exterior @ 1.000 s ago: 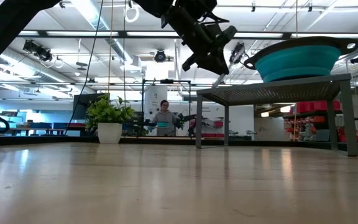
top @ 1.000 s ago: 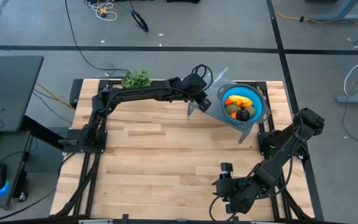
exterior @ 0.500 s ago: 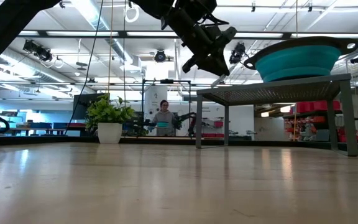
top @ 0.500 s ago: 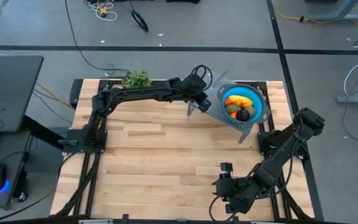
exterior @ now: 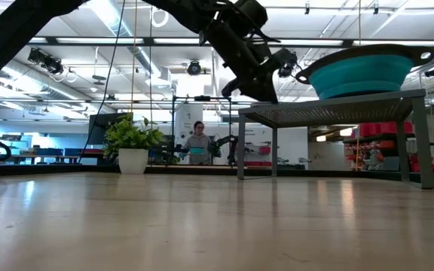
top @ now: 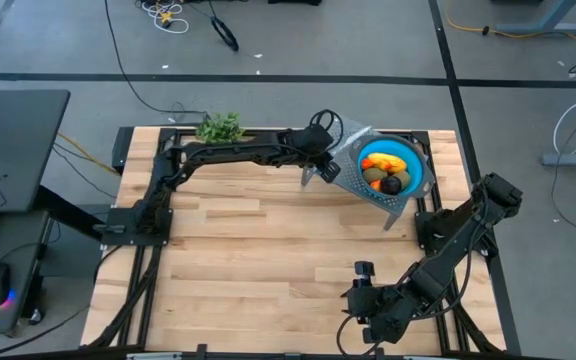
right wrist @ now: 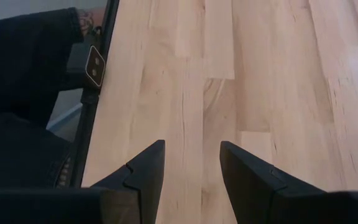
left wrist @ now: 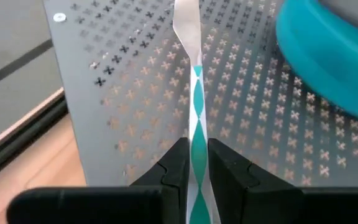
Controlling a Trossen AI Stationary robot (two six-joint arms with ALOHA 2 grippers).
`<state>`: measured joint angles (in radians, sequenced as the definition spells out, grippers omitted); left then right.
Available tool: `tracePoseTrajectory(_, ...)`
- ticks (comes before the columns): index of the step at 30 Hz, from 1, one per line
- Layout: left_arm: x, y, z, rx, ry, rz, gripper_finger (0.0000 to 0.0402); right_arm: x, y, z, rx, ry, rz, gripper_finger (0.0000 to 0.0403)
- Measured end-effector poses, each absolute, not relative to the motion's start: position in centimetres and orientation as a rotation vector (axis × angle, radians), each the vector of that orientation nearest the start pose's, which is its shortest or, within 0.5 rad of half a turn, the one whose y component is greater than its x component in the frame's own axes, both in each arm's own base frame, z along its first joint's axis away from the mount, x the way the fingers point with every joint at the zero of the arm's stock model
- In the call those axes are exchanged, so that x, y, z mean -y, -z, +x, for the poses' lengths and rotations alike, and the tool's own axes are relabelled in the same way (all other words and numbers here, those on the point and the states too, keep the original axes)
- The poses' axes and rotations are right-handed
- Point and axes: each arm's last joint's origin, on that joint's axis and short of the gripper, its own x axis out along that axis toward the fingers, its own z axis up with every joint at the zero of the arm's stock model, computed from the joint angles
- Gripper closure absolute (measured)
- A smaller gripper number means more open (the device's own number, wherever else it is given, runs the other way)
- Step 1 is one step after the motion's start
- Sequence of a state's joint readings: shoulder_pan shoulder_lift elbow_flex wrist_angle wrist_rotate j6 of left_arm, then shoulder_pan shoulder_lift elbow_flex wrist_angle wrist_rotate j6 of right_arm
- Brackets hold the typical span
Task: Pick & Place Fruit
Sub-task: Put the knife on the shelf
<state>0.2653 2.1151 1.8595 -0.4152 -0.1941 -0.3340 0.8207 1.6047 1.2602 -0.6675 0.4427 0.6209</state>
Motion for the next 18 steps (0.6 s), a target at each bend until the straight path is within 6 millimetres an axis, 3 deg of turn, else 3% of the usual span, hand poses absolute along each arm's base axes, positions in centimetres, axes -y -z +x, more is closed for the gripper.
tracePoseTrajectory(9,-13.28,-26.95,46.64,-0.571,-0.543,-0.347,0.0345,-23.27,-26.15,23.38,-0.873,-0.076,-0.021,0.0238)
tracePoseTrajectory(18,-13.24,-26.06,46.79,-0.608,-0.531,-0.369,0.0344,-23.31,-26.19,23.41,-0.868,-0.079,-0.016,0.0238)
